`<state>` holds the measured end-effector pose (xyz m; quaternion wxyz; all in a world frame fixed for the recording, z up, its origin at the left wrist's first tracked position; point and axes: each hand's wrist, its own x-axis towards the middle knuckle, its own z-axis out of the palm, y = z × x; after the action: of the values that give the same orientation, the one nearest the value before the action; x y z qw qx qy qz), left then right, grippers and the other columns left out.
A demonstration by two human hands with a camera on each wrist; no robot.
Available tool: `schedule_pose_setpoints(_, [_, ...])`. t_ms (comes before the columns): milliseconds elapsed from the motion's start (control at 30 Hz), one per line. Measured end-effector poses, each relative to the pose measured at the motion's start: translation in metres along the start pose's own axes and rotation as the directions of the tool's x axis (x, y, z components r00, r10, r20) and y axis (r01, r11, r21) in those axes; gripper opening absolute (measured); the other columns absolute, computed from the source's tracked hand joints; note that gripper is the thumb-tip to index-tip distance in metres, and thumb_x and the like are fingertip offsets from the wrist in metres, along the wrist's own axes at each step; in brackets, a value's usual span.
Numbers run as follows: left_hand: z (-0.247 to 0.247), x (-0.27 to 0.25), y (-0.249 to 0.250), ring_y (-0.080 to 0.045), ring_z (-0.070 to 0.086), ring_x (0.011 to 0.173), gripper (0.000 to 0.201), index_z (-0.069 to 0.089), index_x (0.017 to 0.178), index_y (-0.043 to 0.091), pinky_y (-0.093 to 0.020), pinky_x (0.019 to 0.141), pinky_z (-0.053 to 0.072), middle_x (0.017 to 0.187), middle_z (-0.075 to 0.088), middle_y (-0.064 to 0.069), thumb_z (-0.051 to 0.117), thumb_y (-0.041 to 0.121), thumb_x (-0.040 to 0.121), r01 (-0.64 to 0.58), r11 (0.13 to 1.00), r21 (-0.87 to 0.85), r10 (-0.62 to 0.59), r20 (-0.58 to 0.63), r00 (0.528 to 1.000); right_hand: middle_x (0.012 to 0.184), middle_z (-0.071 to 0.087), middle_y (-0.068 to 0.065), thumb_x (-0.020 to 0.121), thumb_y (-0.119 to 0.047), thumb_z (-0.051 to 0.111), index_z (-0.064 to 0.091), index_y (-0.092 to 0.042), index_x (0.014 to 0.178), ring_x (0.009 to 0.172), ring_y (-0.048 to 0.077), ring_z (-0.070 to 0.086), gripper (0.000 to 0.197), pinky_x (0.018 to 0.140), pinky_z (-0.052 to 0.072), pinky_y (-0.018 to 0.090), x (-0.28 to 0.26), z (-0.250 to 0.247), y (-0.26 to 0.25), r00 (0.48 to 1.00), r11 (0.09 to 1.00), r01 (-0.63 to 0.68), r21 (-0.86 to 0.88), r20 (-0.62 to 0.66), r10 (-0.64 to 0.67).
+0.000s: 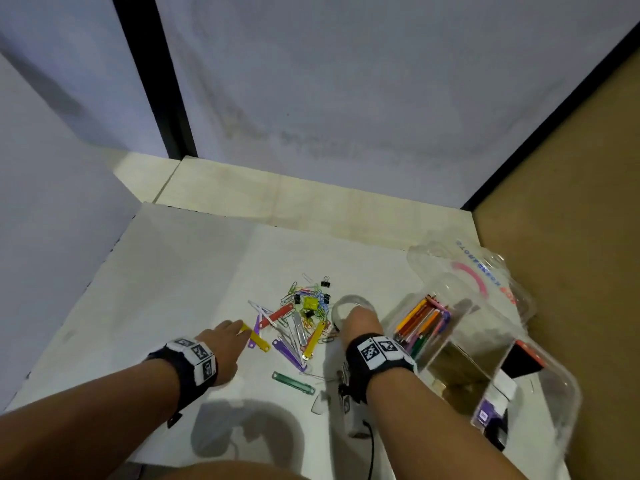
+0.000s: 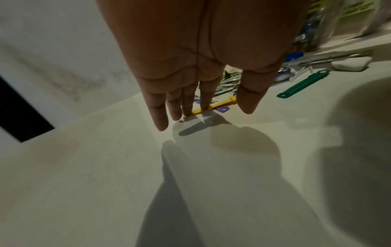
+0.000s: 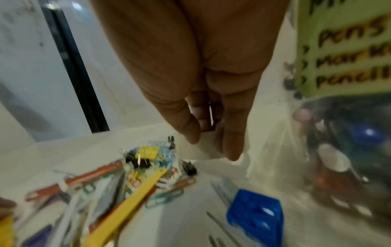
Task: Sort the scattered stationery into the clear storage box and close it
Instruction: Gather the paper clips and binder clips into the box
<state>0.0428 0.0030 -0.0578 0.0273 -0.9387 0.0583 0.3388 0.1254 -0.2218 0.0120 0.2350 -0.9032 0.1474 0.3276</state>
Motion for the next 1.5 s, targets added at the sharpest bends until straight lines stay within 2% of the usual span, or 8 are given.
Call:
schedule_pose_setpoints(200, [-0.011,0.015,0.018,-0.021,0.033,0.135,0.054,0.030,0.141,0.019,-0.036,0.108,0.038,0.145,0.031,-0.003,0.043,0.026,0.089,0.030,0.999,0.042,-0.028,-0.037,0.999,0.107,0.066,0.015,0.092,-0.005,0.045,0.065,-0.010,0.106,0.100,0.026,0.062,0.025,0.085,0.047,0.029,-0.036,-0.017,-0.002,0.935,0.947,0.309,0.092,-0.212,-0.285])
schedule_pose_setpoints(367, [-0.021,0.031,0.036,-0.021,0.048,0.122,0.043,0.044,0.125,0.023,-0.038,0.099,0.045,0.126,0.046,-0.001,0.042,0.036,0.084,0.052,0.996,0.067,-0.049,-0.040,0.998,0.091,0.066,0.014,0.090,-0.014,0.051,0.065,-0.005,0.087,0.079,0.022,0.057,0.016,0.068,0.042,0.026,-0.057,-0.037,0.026,0.837,0.900,0.420,0.114,-0.432,-0.335])
schedule_pose_setpoints(667, [-0.031,0.049,0.063,-0.019,0.066,0.096,0.039,0.055,0.108,0.027,-0.031,0.077,0.057,0.108,0.061,0.004,0.045,0.029,0.070,0.104,0.993,-0.063,-0.112,-0.134,0.985,0.092,0.058,0.004,0.089,-0.019,0.056,0.062,-0.010,0.090,0.078,0.019,0.053,0.011,0.071,0.040,0.024,-0.071,-0.080,0.132,0.670,0.967,0.204,0.154,-0.742,-0.023])
schedule_pose_setpoints(800, [-0.037,0.038,0.073,-0.019,0.057,0.111,0.039,0.053,0.112,0.031,-0.031,0.085,0.053,0.118,0.056,0.004,0.049,0.025,0.074,0.068,0.995,-0.067,-0.080,-0.194,0.978,0.079,0.064,0.008,0.088,-0.019,0.056,0.060,-0.011,0.077,0.072,0.025,0.061,0.014,0.066,0.049,0.029,-0.071,-0.078,0.170,0.666,0.964,0.060,0.258,-0.730,0.154])
schedule_pose_setpoints(933, [-0.029,0.036,0.070,-0.019,0.044,0.124,0.041,0.046,0.124,0.030,-0.033,0.094,0.045,0.130,0.046,0.004,0.048,0.023,0.084,0.035,0.999,-0.006,-0.035,-0.225,0.974,0.080,0.062,0.011,0.090,-0.017,0.054,0.056,-0.010,0.075,0.071,0.027,0.055,0.017,0.063,0.038,0.027,-0.063,-0.072,0.189,0.685,0.953,-0.094,0.287,-0.676,0.271])
schedule_pose_setpoints(1233, [-0.028,0.037,0.061,-0.019,0.053,0.112,0.047,0.040,0.131,0.028,-0.030,0.088,0.049,0.118,0.050,0.002,0.044,0.022,0.085,0.003,1.000,-0.027,-0.006,-0.099,0.995,0.119,0.061,0.020,0.090,-0.010,0.054,0.060,-0.002,0.117,0.110,0.032,0.058,0.028,0.096,0.044,0.037,-0.042,-0.082,0.189,0.848,0.915,-0.313,0.255,-0.359,0.391])
schedule_pose_setpoints(1367, [-0.028,0.037,0.056,-0.020,0.052,0.117,0.047,0.038,0.134,0.026,-0.032,0.091,0.046,0.124,0.048,0.000,0.045,0.024,0.087,-0.007,1.000,-0.024,0.005,-0.091,0.996,0.099,0.065,0.017,0.086,-0.008,0.054,0.058,-0.009,0.110,0.093,0.034,0.062,0.024,0.084,0.053,0.041,-0.044,-0.078,0.180,0.774,0.932,-0.247,0.267,-0.524,0.355])
schedule_pose_setpoints(1500, [-0.024,0.033,0.051,-0.021,0.052,0.112,0.034,0.048,0.122,0.025,-0.032,0.088,0.046,0.121,0.048,-0.001,0.047,0.024,0.088,-0.040,0.999,-0.008,0.039,-0.118,0.992,0.091,0.064,0.012,0.086,-0.013,0.051,0.057,-0.014,0.093,0.081,0.029,0.058,0.009,0.077,0.049,0.035,-0.058,-0.077,0.141,0.706,0.953,0.060,0.299,-0.687,0.171])
